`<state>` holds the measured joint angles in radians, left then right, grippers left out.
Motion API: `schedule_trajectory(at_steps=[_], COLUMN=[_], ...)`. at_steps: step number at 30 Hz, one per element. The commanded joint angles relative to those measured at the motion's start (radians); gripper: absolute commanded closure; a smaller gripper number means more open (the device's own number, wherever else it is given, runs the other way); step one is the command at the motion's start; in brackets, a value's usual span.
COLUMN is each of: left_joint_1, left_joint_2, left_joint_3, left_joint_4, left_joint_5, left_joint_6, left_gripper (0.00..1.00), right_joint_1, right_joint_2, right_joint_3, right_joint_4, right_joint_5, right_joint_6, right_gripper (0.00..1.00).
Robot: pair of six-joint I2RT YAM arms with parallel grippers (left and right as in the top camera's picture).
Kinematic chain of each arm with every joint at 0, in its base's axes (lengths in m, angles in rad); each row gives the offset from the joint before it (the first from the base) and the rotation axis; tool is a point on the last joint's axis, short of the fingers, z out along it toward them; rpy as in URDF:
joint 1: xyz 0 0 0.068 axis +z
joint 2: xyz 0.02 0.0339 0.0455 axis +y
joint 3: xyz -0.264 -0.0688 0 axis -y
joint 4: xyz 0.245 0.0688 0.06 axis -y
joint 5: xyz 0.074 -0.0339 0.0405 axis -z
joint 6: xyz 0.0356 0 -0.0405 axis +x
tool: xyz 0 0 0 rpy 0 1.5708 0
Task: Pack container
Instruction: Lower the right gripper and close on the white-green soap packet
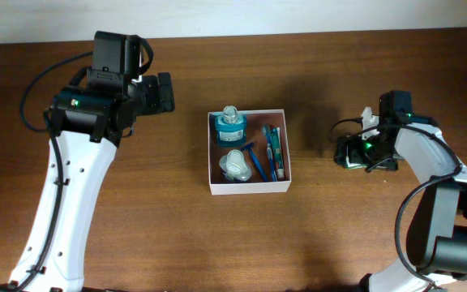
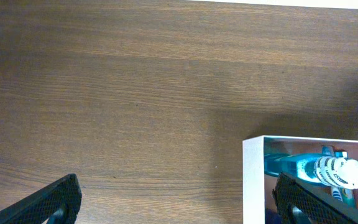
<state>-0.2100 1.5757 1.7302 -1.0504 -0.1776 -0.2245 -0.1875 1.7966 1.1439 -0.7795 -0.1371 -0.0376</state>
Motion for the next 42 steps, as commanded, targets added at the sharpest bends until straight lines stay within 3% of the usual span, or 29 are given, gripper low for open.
schedule_trajectory(at_steps=[1, 13, 23, 31, 35, 42], left_joint_1=[0.003, 0.003, 0.003, 0.003, 0.003, 0.003], left_joint_2=[-0.005, -0.005, -0.005, -0.005, -0.005, -0.005], left_joint_3=[0.014, 0.014, 0.014, 0.014, 0.014, 0.014], left_joint_4=[0.002, 0.002, 0.002, 0.002, 0.002, 0.002], left_joint_5=[-0.014, -0.014, -0.014, -0.014, -0.014, -0.014], left_joint_6=[0.016, 0.016, 0.016, 0.016, 0.016, 0.016], left_gripper=[0.01, 0.01, 0.01, 0.01, 0.01, 0.01], right_joint_1=[-0.003, 0.058, 0.108, 0.107, 0.108, 0.108], right_joint_2=[0.0, 0.061, 0.121, 0.121, 0.121, 0.121], right_joint_3=[-0.007, -0.007, -0.007, -0.007, -0.007, -0.007], right_joint_4=[0.011, 0.051, 0.078, 0.076, 0.076, 0.073], right_joint_5=[0.098, 0.099, 0.211, 0.217, 0.217, 0.217], right_joint_6=[0.054, -0.037, 0.018, 0.039, 0.04, 0.04], right_gripper=[0.04, 0.04, 0.05, 0.17, 0.33, 0.52])
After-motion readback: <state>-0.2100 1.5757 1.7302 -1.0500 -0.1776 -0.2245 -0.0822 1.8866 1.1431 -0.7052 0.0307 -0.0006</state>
